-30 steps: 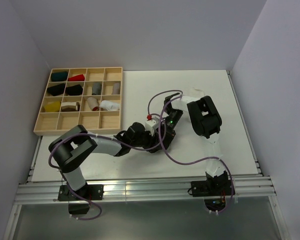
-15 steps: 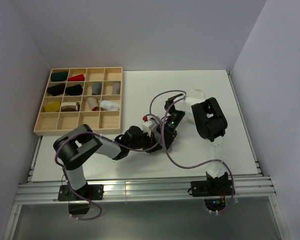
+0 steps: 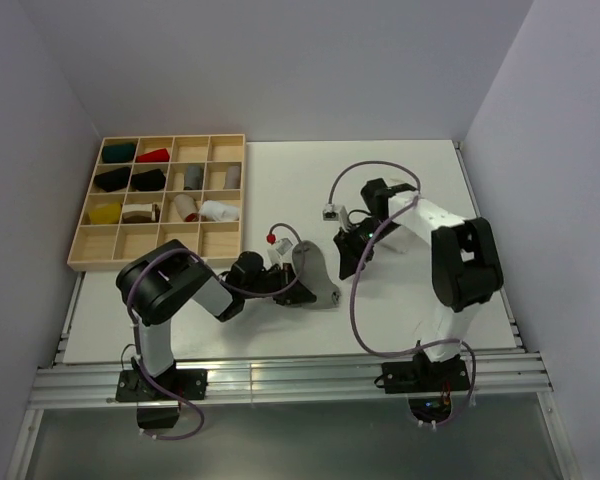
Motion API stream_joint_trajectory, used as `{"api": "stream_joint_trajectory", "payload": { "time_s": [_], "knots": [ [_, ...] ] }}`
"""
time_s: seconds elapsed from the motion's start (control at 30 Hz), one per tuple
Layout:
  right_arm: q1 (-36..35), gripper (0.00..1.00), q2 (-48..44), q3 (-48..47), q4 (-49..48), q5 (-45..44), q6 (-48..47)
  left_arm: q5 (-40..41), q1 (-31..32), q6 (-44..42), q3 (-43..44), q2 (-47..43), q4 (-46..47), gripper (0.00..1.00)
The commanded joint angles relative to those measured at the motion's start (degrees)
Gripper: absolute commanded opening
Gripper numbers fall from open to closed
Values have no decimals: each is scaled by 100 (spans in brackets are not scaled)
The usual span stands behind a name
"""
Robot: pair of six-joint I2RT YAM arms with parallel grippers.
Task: Roll the socks
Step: Roll the sock at the center of the board.
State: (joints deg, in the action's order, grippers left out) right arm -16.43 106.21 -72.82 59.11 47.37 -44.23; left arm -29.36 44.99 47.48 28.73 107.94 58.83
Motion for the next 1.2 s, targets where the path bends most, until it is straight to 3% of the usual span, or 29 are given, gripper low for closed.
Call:
{"api": "stream_joint_trajectory", "payload": {
  "time_s": [0.0, 0.13, 0.27, 0.43, 0.73, 1.17],
  "knots": [
    [52, 51, -1116, 600, -987, -280, 204, -543, -140, 516, 9, 271, -494, 0],
    [-45, 52, -2348, 1523, -2200, -1027, 520, -825, -201, 727, 413, 298, -1503, 0],
    [-422, 59, -3499, 2349, -2904, -1608, 415, -1298, -289, 1069, 502, 333, -1839, 0],
    [-1493, 64, -4055, 3043, -3562, -2407, 257, -1414, -403, 1035, 774, 298, -2796, 0],
    [-3075, 64, -3950, 3721, -4196, -3313, 28, -1765, -518, 1043, 898, 447, -3519, 0],
    [-3956, 63, -3538, 3863, -4417, -3525, 37, -1836, -571, 903, 1038, 561, -3782, 0]
  ]
}}
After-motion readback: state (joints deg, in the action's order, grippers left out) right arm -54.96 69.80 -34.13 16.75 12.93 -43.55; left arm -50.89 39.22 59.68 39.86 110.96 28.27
